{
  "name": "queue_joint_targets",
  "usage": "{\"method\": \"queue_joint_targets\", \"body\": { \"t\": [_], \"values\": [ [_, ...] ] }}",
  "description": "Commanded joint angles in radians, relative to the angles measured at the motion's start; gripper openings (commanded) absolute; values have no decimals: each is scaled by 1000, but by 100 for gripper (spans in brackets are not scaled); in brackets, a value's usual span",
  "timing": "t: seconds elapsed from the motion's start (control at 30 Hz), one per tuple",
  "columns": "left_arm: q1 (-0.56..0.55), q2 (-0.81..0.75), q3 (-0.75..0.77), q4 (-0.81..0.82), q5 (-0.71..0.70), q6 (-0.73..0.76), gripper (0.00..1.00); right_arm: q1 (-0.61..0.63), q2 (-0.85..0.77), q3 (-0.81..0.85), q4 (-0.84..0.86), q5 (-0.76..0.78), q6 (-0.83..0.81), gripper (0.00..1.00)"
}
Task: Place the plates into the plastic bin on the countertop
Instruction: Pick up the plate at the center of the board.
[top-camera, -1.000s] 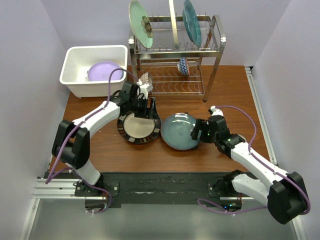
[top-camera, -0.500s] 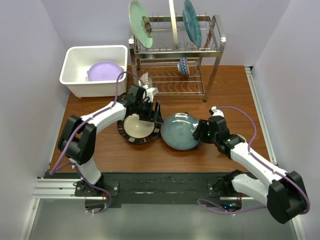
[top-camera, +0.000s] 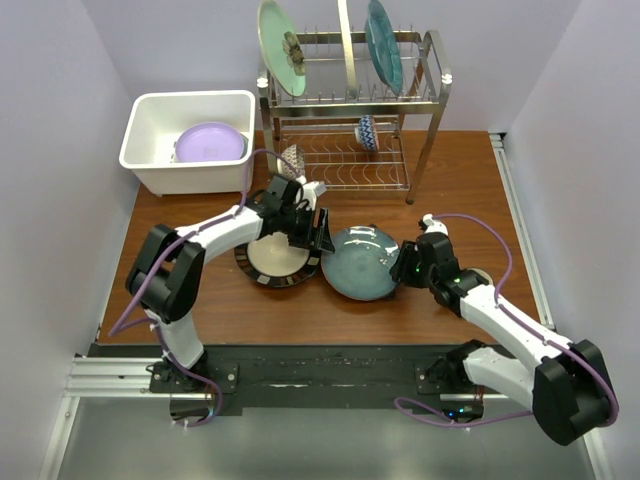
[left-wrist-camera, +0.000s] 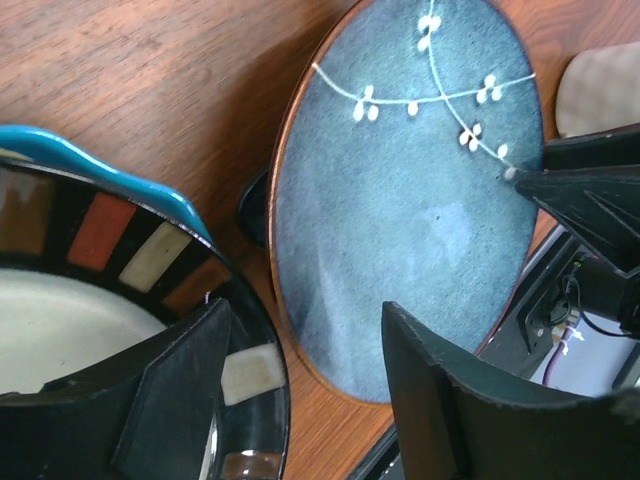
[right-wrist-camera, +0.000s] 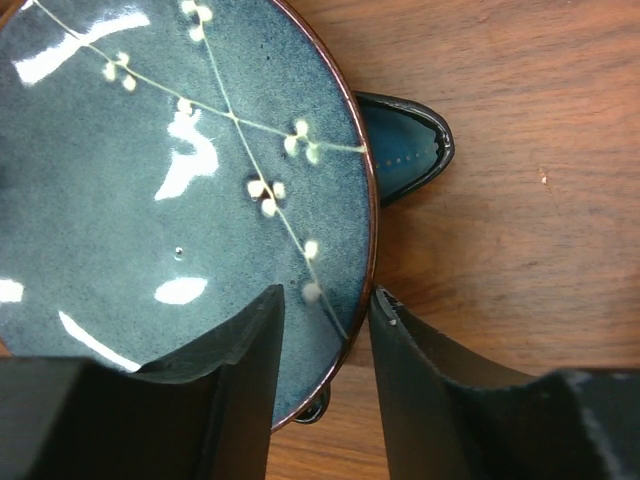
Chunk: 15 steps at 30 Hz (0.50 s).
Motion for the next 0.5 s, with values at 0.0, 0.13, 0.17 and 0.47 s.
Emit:
{"method": "queue_joint_targets", "body": {
  "t": [0.0, 0.13, 0.17, 0.47],
  "values": [
    [-16, 24, 5, 40, 32, -25, 65, 3, 14, 3, 59, -33, -3, 40],
    [-16, 30, 3, 41, 35, -28, 65, 3, 20, -2, 74, -47, -4, 38],
    [-16, 32, 2, 44, 38, -29, 64, 3, 21, -2, 74, -53, -4, 38],
    [-18, 46, -7, 66, 72, -40, 62, 2, 29, -11, 106, -79, -4, 32]
  ]
}}
